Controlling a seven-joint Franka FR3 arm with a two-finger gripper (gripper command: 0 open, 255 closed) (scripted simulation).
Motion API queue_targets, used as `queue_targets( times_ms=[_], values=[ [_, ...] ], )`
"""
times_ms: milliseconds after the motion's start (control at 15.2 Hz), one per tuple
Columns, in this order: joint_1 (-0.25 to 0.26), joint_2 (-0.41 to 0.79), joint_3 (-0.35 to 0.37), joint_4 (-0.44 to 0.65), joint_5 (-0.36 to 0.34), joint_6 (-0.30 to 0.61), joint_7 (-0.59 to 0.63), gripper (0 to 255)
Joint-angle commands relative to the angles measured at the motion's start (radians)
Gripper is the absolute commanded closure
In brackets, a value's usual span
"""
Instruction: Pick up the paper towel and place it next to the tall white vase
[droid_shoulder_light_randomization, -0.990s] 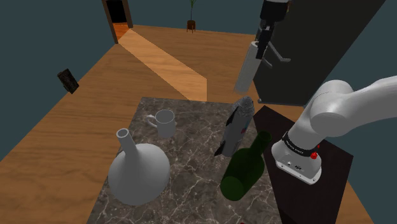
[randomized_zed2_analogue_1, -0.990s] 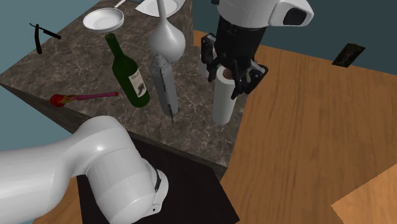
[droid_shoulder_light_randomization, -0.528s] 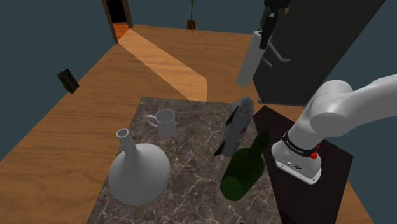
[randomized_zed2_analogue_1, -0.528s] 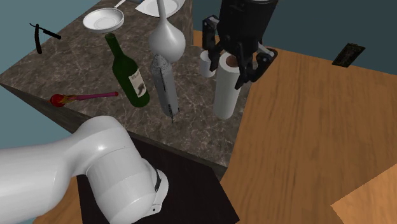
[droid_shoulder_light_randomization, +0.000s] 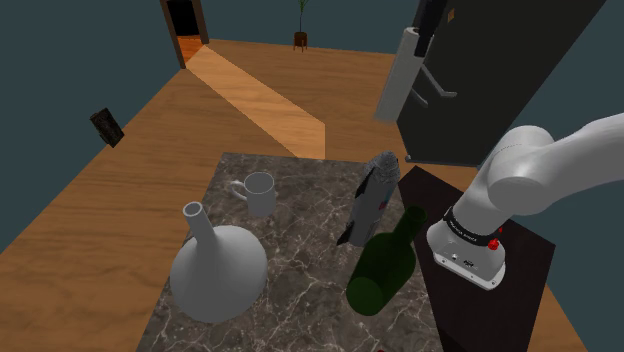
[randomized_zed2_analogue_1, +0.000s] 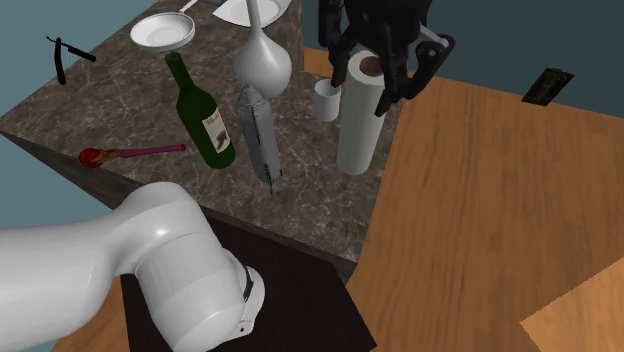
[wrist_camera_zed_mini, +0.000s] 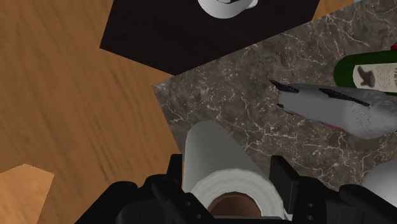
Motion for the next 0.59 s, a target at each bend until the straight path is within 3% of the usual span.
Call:
queue_targets(
  times_ms=[0,528],
  values=[
    [0.001,0.011,0.001,0.035,0.001,-0.025,0.001,255],
    [0.003,0.066,0.001,0.189,0.004,-0.123,0.003,255]
  ],
)
